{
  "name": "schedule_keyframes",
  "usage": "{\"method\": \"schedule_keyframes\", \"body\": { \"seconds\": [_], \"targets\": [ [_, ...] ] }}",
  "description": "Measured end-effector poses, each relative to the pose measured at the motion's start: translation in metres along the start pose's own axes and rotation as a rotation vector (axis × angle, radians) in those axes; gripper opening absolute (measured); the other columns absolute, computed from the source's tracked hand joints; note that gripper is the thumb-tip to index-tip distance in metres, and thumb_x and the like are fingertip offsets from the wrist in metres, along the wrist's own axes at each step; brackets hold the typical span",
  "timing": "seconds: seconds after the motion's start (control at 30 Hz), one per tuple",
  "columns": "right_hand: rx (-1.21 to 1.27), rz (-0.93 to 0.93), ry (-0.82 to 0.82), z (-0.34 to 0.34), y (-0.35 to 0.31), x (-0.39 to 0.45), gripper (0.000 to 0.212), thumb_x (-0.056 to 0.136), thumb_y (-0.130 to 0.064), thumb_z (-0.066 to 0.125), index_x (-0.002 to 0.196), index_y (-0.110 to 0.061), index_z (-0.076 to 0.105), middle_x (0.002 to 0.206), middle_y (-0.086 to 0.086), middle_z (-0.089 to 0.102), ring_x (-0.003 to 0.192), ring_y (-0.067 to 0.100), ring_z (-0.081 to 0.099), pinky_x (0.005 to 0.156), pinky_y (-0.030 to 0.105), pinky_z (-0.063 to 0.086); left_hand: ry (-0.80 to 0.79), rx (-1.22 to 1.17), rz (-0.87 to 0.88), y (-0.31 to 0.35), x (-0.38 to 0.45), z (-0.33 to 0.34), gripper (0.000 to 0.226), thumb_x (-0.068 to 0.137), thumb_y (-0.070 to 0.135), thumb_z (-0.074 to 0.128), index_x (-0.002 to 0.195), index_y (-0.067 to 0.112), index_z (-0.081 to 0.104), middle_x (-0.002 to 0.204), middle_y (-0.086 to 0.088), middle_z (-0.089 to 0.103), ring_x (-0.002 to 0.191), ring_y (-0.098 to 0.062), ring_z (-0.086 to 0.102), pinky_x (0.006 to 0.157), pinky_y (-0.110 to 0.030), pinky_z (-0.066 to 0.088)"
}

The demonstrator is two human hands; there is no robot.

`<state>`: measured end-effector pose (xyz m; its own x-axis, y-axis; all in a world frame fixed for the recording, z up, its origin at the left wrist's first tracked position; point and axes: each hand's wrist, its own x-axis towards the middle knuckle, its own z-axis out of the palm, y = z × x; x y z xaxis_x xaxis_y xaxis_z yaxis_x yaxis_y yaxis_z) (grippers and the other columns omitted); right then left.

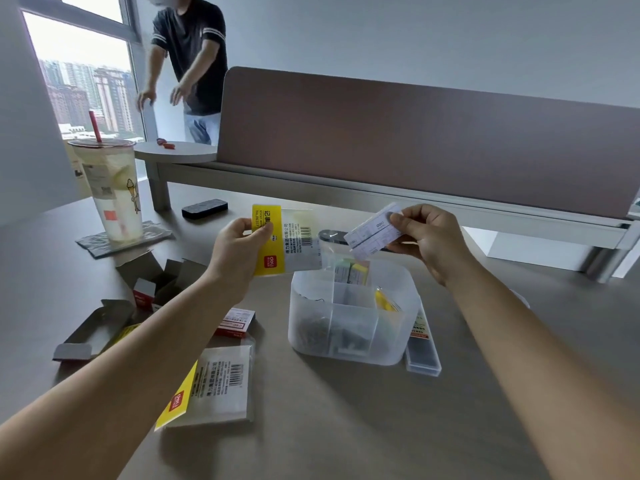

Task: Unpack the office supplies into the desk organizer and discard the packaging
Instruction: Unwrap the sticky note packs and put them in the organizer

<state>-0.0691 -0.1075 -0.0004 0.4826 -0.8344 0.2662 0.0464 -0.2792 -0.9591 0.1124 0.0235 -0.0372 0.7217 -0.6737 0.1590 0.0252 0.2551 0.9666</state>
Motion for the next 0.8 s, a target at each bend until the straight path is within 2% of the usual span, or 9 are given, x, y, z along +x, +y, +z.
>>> {"method": "schedule_keyframes", "body": {
  "seconds": [0.1, 0.3, 0.4, 0.5, 0.6, 0.67, 0.8],
  "targets": [
    [-0.125, -0.077, -0.086, 0.0, 0.0, 0.002, 0.013, 0.086, -0.009, 0.054, 0.074, -0.008, 0.051, 0.073, 0.005, 0.057, 0.069, 0.015, 0.059, 0.063, 0.02, 0.056, 0.017, -0.021, -0.023, -0.002, 0.002, 0.0, 0.015, 0.091, 0.014, 0.046, 0.078, 0.018, 0.049, 0.087, -0.003, 0.059, 0.077, -0.016, 0.058, 0.072, -0.036, 0.05],
    [-0.276, -0.092, -0.218, 0.008, 0.002, 0.006, 0.015, 0.085, -0.008, 0.055, 0.071, -0.013, 0.052, 0.073, 0.003, 0.06, 0.067, 0.013, 0.059, 0.06, 0.016, 0.054, 0.011, -0.042, -0.036, -0.003, 0.003, 0.001, 0.015, 0.091, 0.014, 0.046, 0.077, 0.017, 0.049, 0.085, -0.003, 0.059, 0.076, -0.017, 0.058, 0.071, -0.035, 0.05],
    [-0.319, -0.104, -0.229, 0.01, 0.002, 0.011, 0.016, 0.085, -0.009, 0.055, 0.071, -0.014, 0.051, 0.075, 0.007, 0.06, 0.071, 0.018, 0.058, 0.065, 0.021, 0.054, 0.009, -0.042, -0.037, -0.003, 0.004, 0.002, 0.014, 0.091, 0.014, 0.045, 0.078, 0.017, 0.05, 0.085, -0.002, 0.059, 0.076, -0.016, 0.058, 0.07, -0.034, 0.05],
    [-0.37, -0.115, -0.239, 0.012, 0.003, 0.015, 0.017, 0.085, -0.011, 0.056, 0.069, -0.015, 0.051, 0.079, 0.01, 0.06, 0.08, 0.023, 0.057, 0.073, 0.032, 0.053, -0.004, -0.034, -0.04, -0.005, 0.006, 0.001, 0.012, 0.091, 0.015, 0.045, 0.08, 0.017, 0.05, 0.085, -0.001, 0.059, 0.075, -0.015, 0.059, 0.065, -0.03, 0.053],
    [-0.424, -0.12, -0.231, 0.013, 0.004, 0.019, 0.018, 0.084, -0.01, 0.059, 0.068, -0.017, 0.052, 0.08, 0.013, 0.059, 0.08, 0.027, 0.054, 0.082, 0.047, 0.051, -0.013, -0.026, -0.045, -0.006, 0.007, -0.001, 0.012, 0.091, 0.015, 0.045, 0.08, 0.018, 0.049, 0.085, -0.001, 0.059, 0.075, -0.014, 0.059, 0.063, -0.028, 0.053],
    [-0.451, -0.125, -0.246, 0.014, 0.005, 0.02, 0.019, 0.082, -0.01, 0.061, 0.067, -0.018, 0.053, 0.074, 0.009, 0.058, 0.078, 0.027, 0.052, 0.083, 0.047, 0.05, -0.017, -0.027, -0.048, -0.007, 0.008, -0.002, 0.012, 0.091, 0.015, 0.045, 0.081, 0.017, 0.049, 0.086, -0.002, 0.059, 0.077, -0.015, 0.059, 0.068, -0.031, 0.051],
    [-0.51, -0.128, -0.287, 0.016, 0.012, 0.016, 0.015, 0.078, -0.013, 0.066, 0.067, -0.017, 0.056, 0.07, 0.0, 0.057, 0.074, 0.019, 0.051, 0.074, 0.038, 0.048, -0.025, -0.026, -0.051, -0.009, 0.009, -0.003, 0.012, 0.092, 0.016, 0.045, 0.08, 0.018, 0.049, 0.087, -0.002, 0.059, 0.078, -0.017, 0.059, 0.071, -0.034, 0.051]
  ]
}}
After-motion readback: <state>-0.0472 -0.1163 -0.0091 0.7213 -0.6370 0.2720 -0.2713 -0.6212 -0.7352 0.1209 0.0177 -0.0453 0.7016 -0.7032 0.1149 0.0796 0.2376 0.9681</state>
